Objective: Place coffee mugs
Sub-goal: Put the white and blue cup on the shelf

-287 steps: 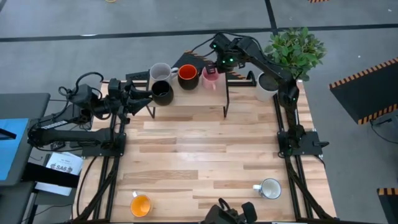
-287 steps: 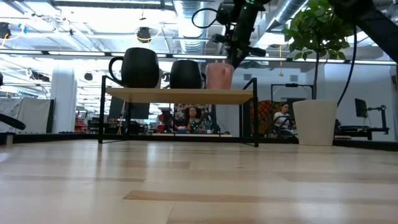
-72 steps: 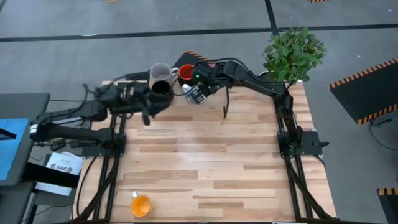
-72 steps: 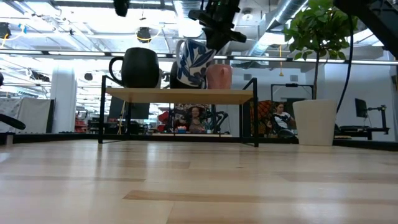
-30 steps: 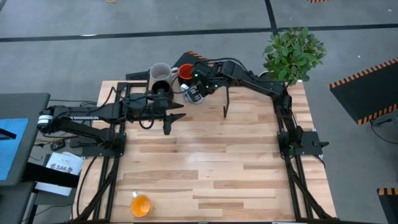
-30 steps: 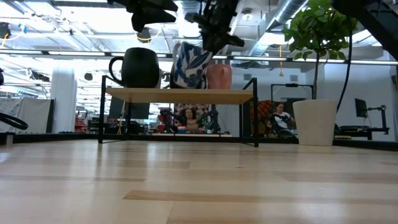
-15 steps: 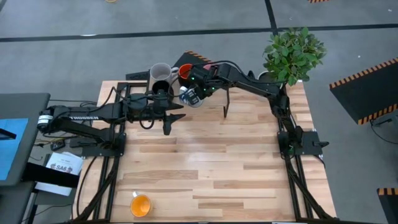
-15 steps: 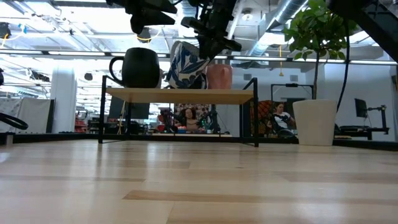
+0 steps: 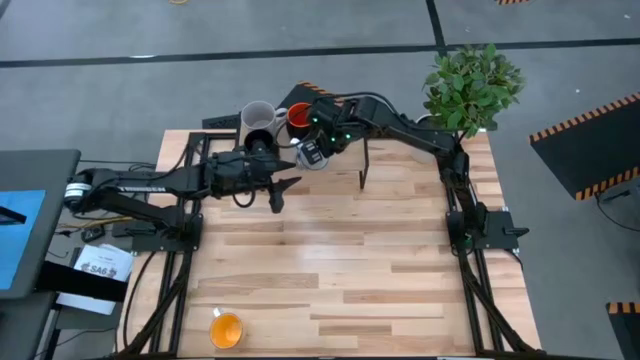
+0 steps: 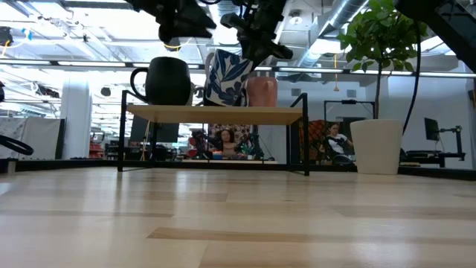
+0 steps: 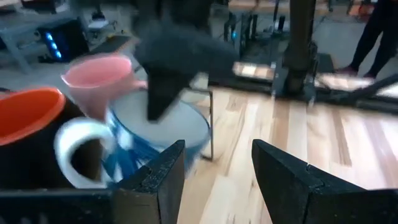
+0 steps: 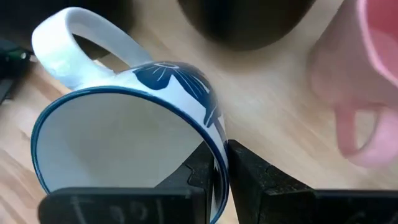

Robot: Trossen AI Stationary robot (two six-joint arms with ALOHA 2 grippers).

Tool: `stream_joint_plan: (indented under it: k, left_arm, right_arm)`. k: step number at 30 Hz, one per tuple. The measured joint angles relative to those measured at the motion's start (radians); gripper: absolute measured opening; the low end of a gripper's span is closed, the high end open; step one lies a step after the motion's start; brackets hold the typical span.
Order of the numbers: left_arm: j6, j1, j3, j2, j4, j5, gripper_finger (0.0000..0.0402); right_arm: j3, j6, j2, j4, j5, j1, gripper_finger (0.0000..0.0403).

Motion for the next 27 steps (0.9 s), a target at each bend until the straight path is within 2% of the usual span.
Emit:
stream_joint_plan:
  k: [4, 9, 15, 19, 24, 27]
  left_arm:
    - [0.001, 0.0, -0.002, 0.044, 0.036, -0.003, 0.0171]
    - [0.034, 0.0, -0.004, 0.085, 0.068, -0.065, 0.0171]
    - [0.151, 0.0, -0.002, 0.13, 0.18, -0.09, 0.0166]
    - [0.189, 0.0, -0.002, 0.157, 0.237, -0.113, 0.0124]
    - [0.208, 0.0, -0.002, 0.178, 0.243, -0.19, 0.0022]
    - [0.21, 0.0, -0.003, 0.181, 0.244, -0.227, 0.0007]
  right_arm:
    - [0.0, 0.001, 0.0, 0.008, 0.002, -0.009, 0.0067]
    - [0.0, 0.003, 0.0, 0.016, 0.003, -0.013, 0.0068]
    - [0.0, 0.002, 0.0, 0.025, 0.003, -0.017, 0.0068]
    - [0.0, 0.002, 0.0, 0.029, 0.003, -0.017, 0.0068]
    - [0.0, 0.002, 0.0, 0.029, 0.002, -0.016, 0.0068]
    - [0.0, 0.007, 0.0, 0.029, 0.002, -0.015, 0.0068]
